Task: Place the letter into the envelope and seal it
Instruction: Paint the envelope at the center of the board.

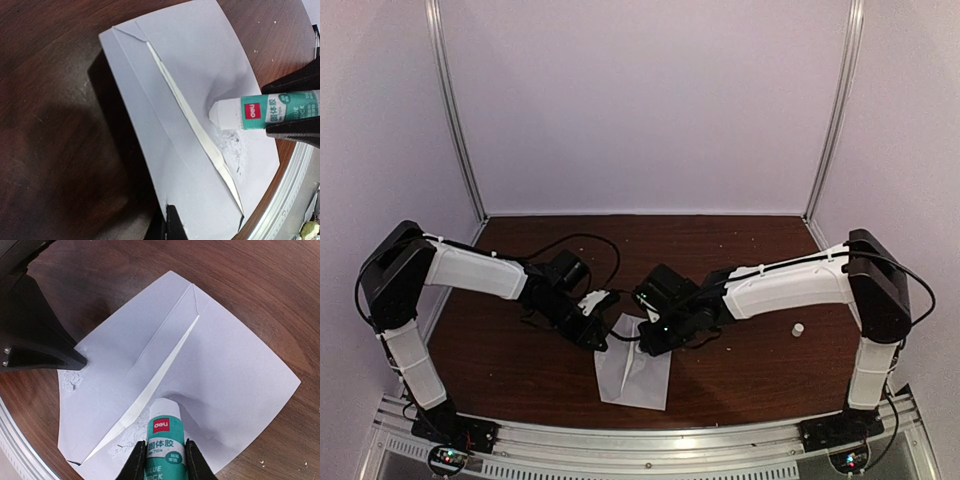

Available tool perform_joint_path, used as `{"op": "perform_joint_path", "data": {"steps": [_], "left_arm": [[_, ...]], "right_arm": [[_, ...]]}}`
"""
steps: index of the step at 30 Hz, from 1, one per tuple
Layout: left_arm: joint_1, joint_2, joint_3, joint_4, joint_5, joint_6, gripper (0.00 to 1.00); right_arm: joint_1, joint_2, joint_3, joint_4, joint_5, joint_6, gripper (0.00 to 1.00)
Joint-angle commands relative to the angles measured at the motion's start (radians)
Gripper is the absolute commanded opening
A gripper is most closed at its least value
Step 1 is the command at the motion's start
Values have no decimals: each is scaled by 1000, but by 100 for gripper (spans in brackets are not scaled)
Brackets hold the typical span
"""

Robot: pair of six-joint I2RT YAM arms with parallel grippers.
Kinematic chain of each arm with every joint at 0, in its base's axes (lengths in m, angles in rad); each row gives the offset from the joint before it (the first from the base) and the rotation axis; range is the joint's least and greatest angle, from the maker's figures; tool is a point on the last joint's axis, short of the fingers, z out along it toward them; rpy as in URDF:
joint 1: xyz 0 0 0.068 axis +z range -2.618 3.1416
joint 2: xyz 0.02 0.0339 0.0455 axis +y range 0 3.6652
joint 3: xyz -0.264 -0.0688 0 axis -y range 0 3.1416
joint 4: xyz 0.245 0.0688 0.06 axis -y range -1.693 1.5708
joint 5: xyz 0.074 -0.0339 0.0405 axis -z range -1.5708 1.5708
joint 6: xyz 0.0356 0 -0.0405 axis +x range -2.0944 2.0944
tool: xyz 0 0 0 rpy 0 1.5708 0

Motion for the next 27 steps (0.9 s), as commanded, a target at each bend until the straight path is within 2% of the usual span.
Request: {"op": "perform_joint_path", "data": {"steps": [1,27], "left_arm": [[-4,1,17,24,-15,-9,0],[-4,-5,15,28,-33,-22,0]], "right_arm": [[20,37,17,-115,-7,-30,0],[92,87,101,-213,-210,-94,0]]}}
